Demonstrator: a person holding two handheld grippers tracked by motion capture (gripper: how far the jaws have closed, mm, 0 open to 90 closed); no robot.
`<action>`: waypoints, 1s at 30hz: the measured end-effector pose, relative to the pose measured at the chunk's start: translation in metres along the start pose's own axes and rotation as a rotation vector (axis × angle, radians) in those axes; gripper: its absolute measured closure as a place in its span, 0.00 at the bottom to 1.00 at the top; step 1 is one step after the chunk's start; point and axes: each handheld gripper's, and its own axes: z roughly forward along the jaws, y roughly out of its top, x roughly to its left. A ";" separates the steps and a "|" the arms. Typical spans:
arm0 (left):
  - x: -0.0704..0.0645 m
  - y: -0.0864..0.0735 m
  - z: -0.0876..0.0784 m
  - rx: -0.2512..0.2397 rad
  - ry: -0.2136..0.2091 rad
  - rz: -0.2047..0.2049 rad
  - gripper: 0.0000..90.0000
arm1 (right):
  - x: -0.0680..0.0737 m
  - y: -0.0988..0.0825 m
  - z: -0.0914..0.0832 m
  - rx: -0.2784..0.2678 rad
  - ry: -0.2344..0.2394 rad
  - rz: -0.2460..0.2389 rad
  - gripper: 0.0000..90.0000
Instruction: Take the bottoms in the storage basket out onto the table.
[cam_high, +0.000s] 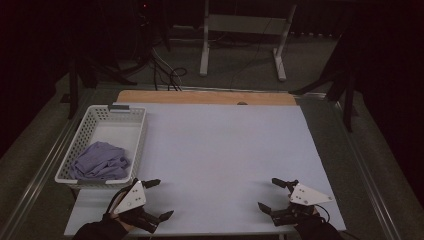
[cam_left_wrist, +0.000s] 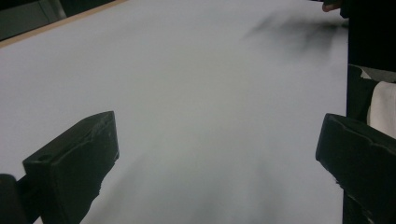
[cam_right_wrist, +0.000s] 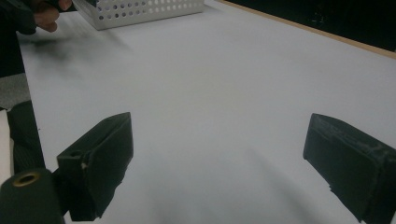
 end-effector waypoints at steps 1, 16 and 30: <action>0.000 0.000 0.001 0.003 -0.001 0.001 0.00 | 0.000 0.000 0.000 0.003 -0.010 -0.003 0.10; 0.001 0.000 0.006 0.022 -0.011 0.007 0.00 | -0.004 -0.001 0.000 -0.001 -0.024 0.011 0.10; 0.001 -0.004 0.008 0.037 -0.023 0.017 0.00 | -0.001 -0.002 0.009 0.044 -0.050 -0.012 0.10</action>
